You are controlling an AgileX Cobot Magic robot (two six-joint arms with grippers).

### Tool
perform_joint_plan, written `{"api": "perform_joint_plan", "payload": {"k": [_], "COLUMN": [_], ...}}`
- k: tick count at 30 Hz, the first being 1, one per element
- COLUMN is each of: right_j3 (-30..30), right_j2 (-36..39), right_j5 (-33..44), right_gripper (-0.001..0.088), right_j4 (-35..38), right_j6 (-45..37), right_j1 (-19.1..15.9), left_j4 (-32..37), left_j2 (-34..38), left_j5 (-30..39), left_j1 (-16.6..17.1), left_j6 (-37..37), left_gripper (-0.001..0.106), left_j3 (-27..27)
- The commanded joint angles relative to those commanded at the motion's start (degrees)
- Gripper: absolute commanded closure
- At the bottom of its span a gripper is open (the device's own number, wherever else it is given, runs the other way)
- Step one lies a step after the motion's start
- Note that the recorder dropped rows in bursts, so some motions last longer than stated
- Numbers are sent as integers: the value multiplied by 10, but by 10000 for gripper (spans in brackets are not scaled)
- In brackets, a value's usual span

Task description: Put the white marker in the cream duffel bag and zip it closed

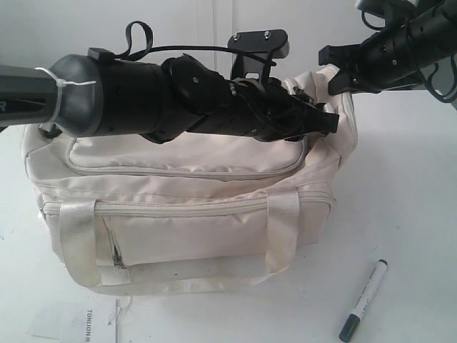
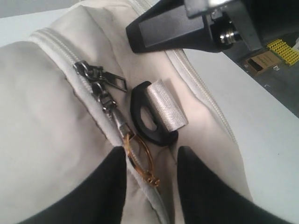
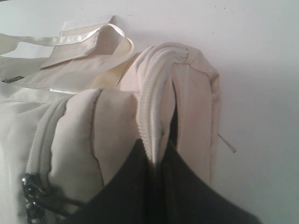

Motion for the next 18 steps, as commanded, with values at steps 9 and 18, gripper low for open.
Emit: {"api": "perform_joint_plan", "payload": {"k": [9, 18], "right_j3": [0, 0], "right_j2": [0, 0], "right_j5": [0, 0], "right_gripper": [868, 868], "right_j4": [0, 0], "right_j6": [0, 0], "right_j1": [0, 0], "left_j4": [5, 2], "left_j2": [-1, -27], "left_j5": [23, 14], "left_j1": [0, 0], "left_j6": [1, 0], "left_gripper": [1053, 1053], "left_j3": [0, 0]}}
